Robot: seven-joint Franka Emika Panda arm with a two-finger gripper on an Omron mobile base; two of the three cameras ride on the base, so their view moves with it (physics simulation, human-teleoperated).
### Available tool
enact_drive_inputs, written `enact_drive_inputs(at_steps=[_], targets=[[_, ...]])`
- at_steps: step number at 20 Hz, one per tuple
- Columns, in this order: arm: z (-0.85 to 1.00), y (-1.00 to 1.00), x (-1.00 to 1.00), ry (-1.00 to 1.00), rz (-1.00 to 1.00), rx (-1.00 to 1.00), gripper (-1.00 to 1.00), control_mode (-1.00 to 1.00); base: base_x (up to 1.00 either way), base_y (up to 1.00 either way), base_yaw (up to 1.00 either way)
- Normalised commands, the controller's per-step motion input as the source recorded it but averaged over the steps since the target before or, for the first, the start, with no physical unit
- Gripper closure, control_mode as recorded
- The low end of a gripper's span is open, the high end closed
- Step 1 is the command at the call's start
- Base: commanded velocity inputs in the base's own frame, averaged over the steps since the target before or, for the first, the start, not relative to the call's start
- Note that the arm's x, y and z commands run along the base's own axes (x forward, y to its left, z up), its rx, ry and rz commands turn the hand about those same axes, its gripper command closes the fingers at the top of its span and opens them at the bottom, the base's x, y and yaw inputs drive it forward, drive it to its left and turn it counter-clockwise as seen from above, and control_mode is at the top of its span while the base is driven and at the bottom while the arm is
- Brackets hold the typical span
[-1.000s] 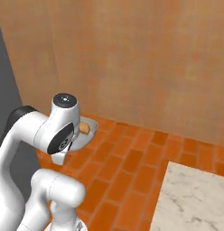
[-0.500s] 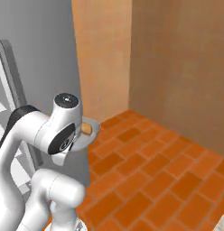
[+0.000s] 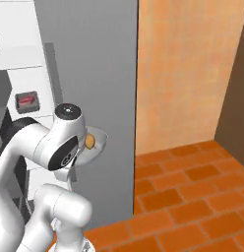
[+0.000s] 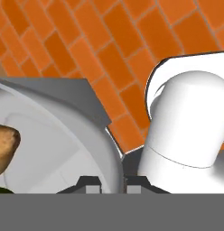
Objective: Take the meat container that has the steak and place it on the second highest rack of the freezer. Then take the vegetable container that has the lime and potato and place it on the highest rack of the freezer.
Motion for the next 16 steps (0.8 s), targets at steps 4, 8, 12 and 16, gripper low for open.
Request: enact_drive_inputs(at_steps=[4, 8, 12, 16], targets=[[0.00, 0.00, 0.00, 0.00, 0.00, 0.00, 1.00, 1.00, 0.35, -0.74, 0.54], [0.00, 0.00, 0.00, 0.00, 0.00, 0.00, 1.00, 1.00, 0.04, -0.48, 0.81], [0.00, 0.00, 0.00, 0.00, 0.00, 0.00, 1.00, 1.00, 0.00, -0.30, 0.91], [0.00, 0.00, 0.00, 0.00, 0.00, 0.00, 1.00, 1.00, 0.03, -0.31, 0.84]])
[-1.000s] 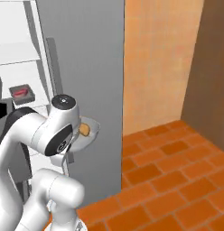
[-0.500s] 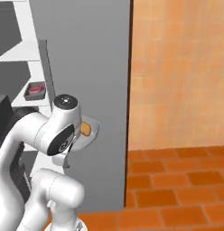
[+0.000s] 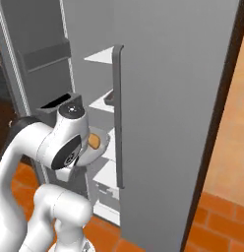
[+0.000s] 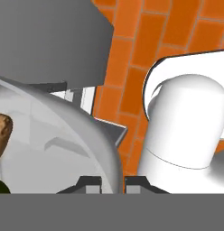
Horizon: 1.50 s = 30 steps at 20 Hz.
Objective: Take the meat container that has the steak and place it on the second highest rack of the freezer. Then take the vegetable container that has the lime and potato and place it on the highest rack of the freezer.
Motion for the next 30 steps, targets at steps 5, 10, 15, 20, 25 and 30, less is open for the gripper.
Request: enact_drive_inputs(at_steps=[5, 10, 15, 20, 25, 30], targets=[[0.00, 0.00, 0.00, 0.00, 0.00, 0.00, 1.00, 1.00, 0.28, -0.19, 0.29], [0.00, 0.00, 0.00, 0.00, 0.00, 0.00, 1.00, 1.00, 0.56, -0.10, 0.05], [0.00, 0.00, 0.00, 0.00, 0.00, 0.00, 1.00, 1.00, 0.60, 0.07, 0.06], [0.00, 0.00, 0.00, 0.00, 0.00, 0.00, 1.00, 1.00, 0.52, 0.39, 0.02], [0.00, 0.00, 0.00, 0.00, 0.00, 0.00, 1.00, 1.00, 0.58, 0.11, 0.02], [0.00, 0.00, 0.00, 0.00, 0.00, 0.00, 1.00, 1.00, 0.45, 0.00, 0.02]])
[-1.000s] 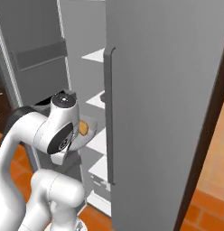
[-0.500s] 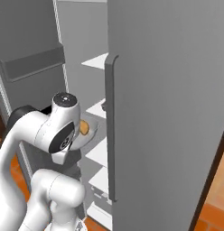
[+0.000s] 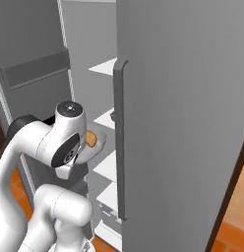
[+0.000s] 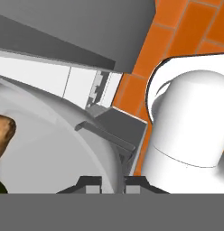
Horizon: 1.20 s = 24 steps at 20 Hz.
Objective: Take the meat container that has the steak and place it on the second highest rack of the freezer. Then take the vegetable container that has the lime and potato and place it on the highest rack of the freezer.
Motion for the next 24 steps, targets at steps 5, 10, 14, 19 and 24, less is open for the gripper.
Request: enact_drive_inputs(at_steps=[5, 10, 14, 19, 24], targets=[[0.00, 0.00, 0.00, 0.00, 0.00, 0.00, 1.00, 1.00, 0.61, 0.00, 0.02], [0.00, 0.00, 0.00, 0.00, 0.00, 0.00, 1.00, 1.00, 0.29, 0.10, 0.01], [0.00, 0.00, 0.00, 0.00, 0.00, 0.00, 1.00, 1.00, -0.02, 0.39, 0.01], [0.00, 0.00, 0.00, 0.00, 0.00, 0.00, 1.00, 1.00, -0.03, 0.42, 0.00], [0.00, 0.00, 0.00, 0.00, 0.00, 0.00, 1.00, 1.00, 0.06, 0.48, 0.00]])
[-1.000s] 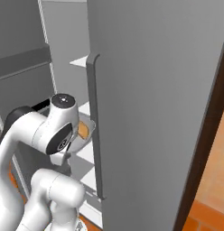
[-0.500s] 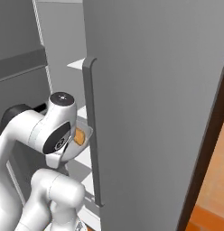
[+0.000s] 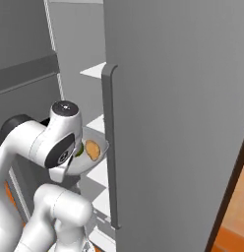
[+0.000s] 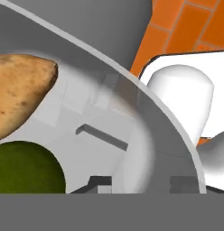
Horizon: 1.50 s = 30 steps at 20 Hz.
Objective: Take the meat container that has the steak and place it on the second highest rack of the freezer. Then take the vegetable container that has the lime and potato and place it on the highest rack of the freezer.
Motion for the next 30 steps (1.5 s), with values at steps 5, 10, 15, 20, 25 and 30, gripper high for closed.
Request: enact_drive_inputs(at_steps=[5, 10, 15, 20, 25, 30], targets=[[0.00, 0.00, 0.00, 0.00, 0.00, 0.00, 1.00, 1.00, 0.05, 0.06, 0.00], [0.16, 0.11, -0.06, -0.10, -0.01, 0.00, 1.00, -1.00, 0.00, 0.00, 0.00], [0.31, 0.56, -0.27, -0.15, 0.00, -0.02, 1.00, -1.00, 0.00, 0.00, 0.00], [0.70, 0.45, -0.06, -0.12, -0.03, 0.00, 1.00, -1.00, 0.00, 0.00, 0.00], [0.92, 0.35, 0.10, -0.08, -0.09, 0.00, 1.00, -1.00, 0.00, 0.00, 0.00], [0.79, 0.35, 0.04, -0.12, -0.14, 0.00, 1.00, -1.00, 0.00, 0.00, 0.00]])
